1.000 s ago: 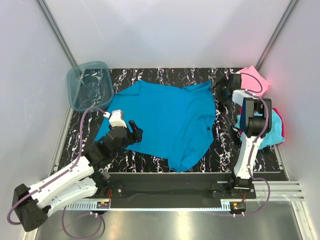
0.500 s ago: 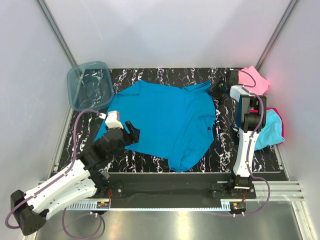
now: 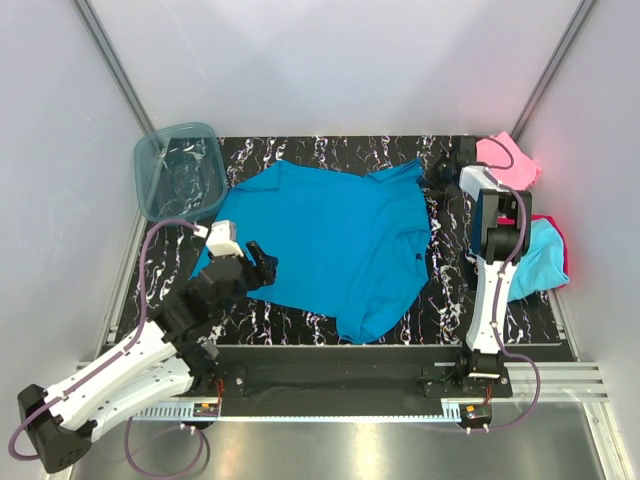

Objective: Fold and stack the t-shirts
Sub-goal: Flatten the tshirt out

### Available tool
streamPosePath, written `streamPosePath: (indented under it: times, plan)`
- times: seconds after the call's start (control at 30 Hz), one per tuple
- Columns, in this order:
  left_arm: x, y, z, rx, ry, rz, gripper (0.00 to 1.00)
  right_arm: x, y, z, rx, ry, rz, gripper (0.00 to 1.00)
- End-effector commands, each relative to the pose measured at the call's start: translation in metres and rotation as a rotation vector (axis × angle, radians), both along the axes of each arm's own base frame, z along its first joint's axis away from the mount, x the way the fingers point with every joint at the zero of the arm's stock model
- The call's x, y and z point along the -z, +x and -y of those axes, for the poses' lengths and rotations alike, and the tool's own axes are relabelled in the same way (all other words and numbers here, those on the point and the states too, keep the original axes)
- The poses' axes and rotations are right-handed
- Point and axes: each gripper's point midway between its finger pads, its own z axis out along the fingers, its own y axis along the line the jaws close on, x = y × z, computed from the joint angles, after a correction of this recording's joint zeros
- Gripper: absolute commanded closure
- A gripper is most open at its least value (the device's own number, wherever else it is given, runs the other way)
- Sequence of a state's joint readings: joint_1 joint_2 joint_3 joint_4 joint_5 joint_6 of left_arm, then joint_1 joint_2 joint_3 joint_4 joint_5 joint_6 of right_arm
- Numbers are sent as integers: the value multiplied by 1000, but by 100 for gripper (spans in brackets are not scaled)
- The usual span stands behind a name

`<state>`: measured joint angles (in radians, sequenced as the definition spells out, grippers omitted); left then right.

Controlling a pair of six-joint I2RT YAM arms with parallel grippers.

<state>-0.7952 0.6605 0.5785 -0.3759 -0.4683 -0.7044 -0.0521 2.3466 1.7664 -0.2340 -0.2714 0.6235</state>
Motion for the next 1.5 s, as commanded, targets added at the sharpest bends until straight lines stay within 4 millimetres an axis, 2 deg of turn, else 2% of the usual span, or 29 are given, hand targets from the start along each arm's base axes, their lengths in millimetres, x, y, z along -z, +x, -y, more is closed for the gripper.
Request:
streamPosePath:
  times: [0.0,0.03,0.1,0.13,0.17,0.23,0.27,0.43,0.5,0.53,0.6,0.83,0.87,0.93,0.97,1.0,1.07,1.1,1.13,1.17,1.2,1.23,1.27,1.3,1.33,1.37,1.4,1.43,1.47]
  plan:
    - [-33,2,2,2,-44,58,32,-24,32,9,18,-66,72,100]
    - [-33,1,3,5,-44,57,32,-36,42,9,17,-69,96,100]
    - [-36,-1,1,7,-44,52,32,-25,51,11,19,-77,81,100]
    - [-34,-3,0,6,-35,46,32,-38,61,13,24,-87,106,100]
    - [-35,-4,-2,4,-33,45,32,-26,64,14,22,-92,90,100]
    - [-39,-5,-7,-10,-35,55,32,-40,76,17,15,-108,119,100]
    - [-38,-6,-9,-13,-25,50,32,-27,79,19,17,-122,103,100]
    - [-47,-5,-14,-30,-21,62,32,-34,94,33,23,-159,134,100]
    - [-50,-4,-13,-33,-16,68,32,-22,97,35,15,-165,124,100]
    - [-50,-3,-13,-32,-11,66,32,-34,101,38,14,-180,148,100]
    - [-48,-1,-10,-28,2,54,32,-34,106,39,7,-175,166,100]
    - [-42,4,-5,-28,3,53,32,-63,110,10,-94,-32,275,100]
    - [-39,4,-5,-29,6,49,32,-74,110,8,-99,-28,293,90]
    - [-36,4,-4,-27,6,44,32,-82,107,6,-107,-17,301,56]
    - [-34,4,-4,-28,8,41,32,-97,106,5,-107,-19,318,34]
    - [-33,4,-3,-29,4,41,32,-97,103,5,-101,-13,309,27]
    - [-30,5,-3,-32,2,45,32,-134,96,4,-93,-18,354,17]
    - [-29,6,-3,-35,0,46,32,-127,90,0,-90,-20,339,16]
    - [-30,9,0,-37,-10,56,31,-170,83,1,-66,-28,408,15]
    - [-23,10,1,-35,-6,52,31,-185,77,-2,-57,-26,438,15]
    - [-22,12,3,-36,-8,57,30,-174,68,-8,-42,-11,435,15]
    - [-21,17,8,-35,-16,61,30,-221,54,-8,-19,-18,516,15]
    - [-17,19,11,-36,-14,58,30,-232,44,-12,-11,-9,538,15]
    - [-14,22,15,-30,-15,56,29,-215,29,-20,0,14,511,16]
    - [-18,28,21,-28,-33,73,29,-260,12,-23,5,18,606,16]
    - [-11,34,28,-26,-12,55,28,-265,1,-25,9,25,620,16]
    - [-10,38,32,-25,-8,49,28,-249,-14,-32,5,32,602,16]
    - [-12,43,37,-25,-18,58,28,-276,-35,-49,-18,50,652,17]
    - [-6,51,44,-25,2,36,28,-277,-47,-54,-26,53,655,17]
